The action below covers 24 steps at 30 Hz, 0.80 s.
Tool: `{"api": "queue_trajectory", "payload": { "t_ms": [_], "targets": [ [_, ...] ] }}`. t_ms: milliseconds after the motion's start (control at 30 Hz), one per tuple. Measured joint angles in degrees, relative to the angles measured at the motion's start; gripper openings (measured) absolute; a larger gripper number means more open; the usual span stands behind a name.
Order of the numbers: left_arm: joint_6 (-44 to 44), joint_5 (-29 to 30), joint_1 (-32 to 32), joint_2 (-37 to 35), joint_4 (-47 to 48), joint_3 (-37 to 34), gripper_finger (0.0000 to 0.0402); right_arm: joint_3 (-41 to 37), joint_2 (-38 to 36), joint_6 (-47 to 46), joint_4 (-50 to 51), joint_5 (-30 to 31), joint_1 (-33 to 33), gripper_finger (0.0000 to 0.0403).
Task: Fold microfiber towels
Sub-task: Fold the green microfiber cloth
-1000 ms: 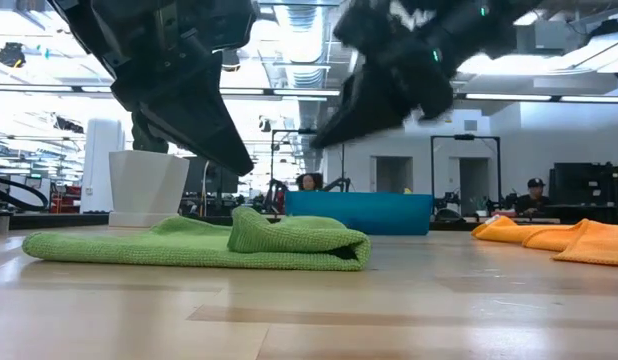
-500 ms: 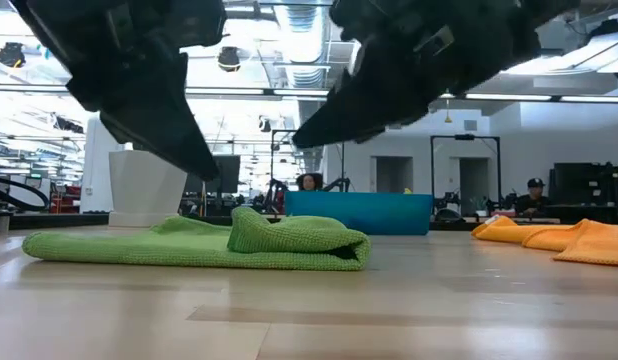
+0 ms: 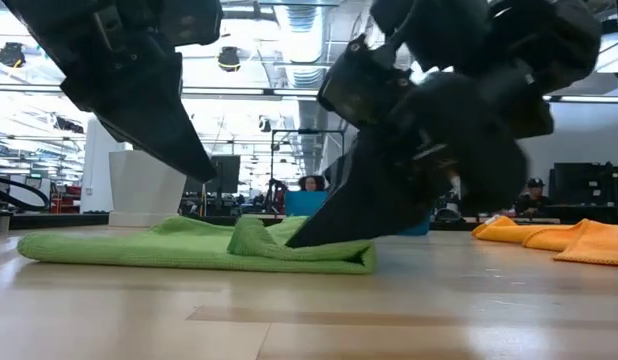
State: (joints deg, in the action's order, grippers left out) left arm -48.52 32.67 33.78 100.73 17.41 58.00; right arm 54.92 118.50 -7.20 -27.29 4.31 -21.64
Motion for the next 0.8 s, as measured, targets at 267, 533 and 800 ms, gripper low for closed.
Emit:
{"api": "queue_trajectory", "payload": {
  "t_ms": [267,533,800],
  "targets": [
    [0.84,1.52,-0.04,0.00,-0.08,0.00,0.0000,0.09,-4.50,0.16,-4.42,3.52,-0.10,0.0029],
    [0.66,3.05,-0.09,0.00,-0.17,0.00,0.0000,0.10,2.15,-1.75,-8.83,3.25,-0.78,0.0021],
    [0.05,4.72,-0.17,0.00,-0.35,0.00,0.0000,2.08,2.59,-1.70,-5.03,3.05,-0.39,0.0023]
  ]
}}
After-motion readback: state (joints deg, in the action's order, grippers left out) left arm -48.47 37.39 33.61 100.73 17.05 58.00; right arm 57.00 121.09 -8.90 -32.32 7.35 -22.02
